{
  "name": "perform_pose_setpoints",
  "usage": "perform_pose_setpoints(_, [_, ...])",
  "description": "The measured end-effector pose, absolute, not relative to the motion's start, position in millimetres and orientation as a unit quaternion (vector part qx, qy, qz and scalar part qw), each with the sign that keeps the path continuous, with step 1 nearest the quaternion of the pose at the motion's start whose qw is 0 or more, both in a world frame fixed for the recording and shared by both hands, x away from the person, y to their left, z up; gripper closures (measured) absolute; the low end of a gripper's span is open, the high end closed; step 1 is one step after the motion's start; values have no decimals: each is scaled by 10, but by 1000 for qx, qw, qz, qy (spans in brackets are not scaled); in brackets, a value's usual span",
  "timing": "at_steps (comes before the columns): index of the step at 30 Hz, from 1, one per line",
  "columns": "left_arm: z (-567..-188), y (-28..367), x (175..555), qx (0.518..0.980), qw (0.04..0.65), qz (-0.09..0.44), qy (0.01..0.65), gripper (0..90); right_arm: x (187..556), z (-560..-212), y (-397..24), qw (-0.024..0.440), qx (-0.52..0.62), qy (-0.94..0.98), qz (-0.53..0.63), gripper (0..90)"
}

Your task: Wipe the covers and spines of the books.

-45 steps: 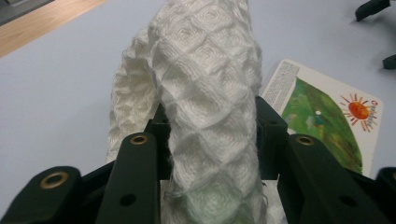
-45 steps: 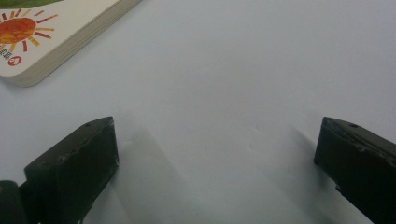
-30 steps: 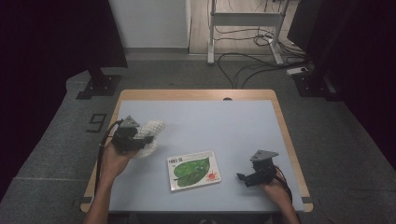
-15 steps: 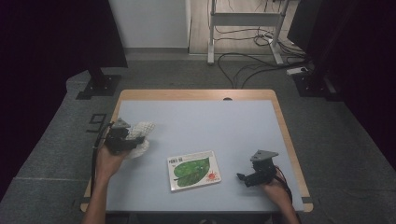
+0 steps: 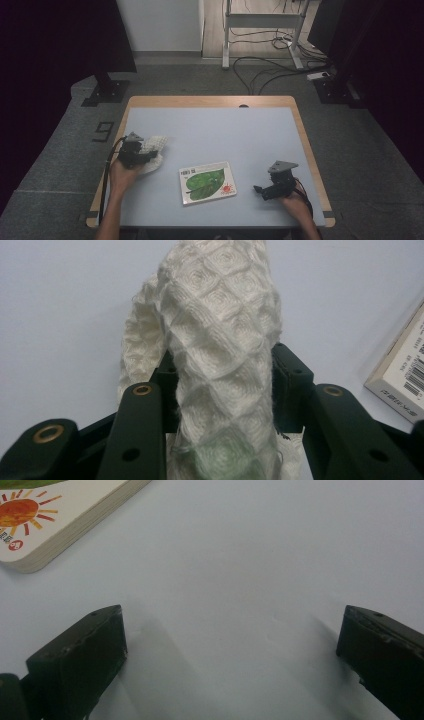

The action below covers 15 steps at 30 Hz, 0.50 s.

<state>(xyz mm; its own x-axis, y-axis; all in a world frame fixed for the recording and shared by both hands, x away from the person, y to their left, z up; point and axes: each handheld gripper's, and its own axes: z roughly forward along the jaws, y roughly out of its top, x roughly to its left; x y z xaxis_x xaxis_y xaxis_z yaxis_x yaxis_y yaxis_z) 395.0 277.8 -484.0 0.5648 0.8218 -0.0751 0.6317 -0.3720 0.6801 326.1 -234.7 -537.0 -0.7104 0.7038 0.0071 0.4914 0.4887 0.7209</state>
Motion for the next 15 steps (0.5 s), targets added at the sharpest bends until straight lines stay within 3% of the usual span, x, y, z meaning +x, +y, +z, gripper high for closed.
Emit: perform_pose_setpoints(15, [-5055,2744,3989,817,336,127,451,517,3262,-5369,-2348,146,351,851,363,0])
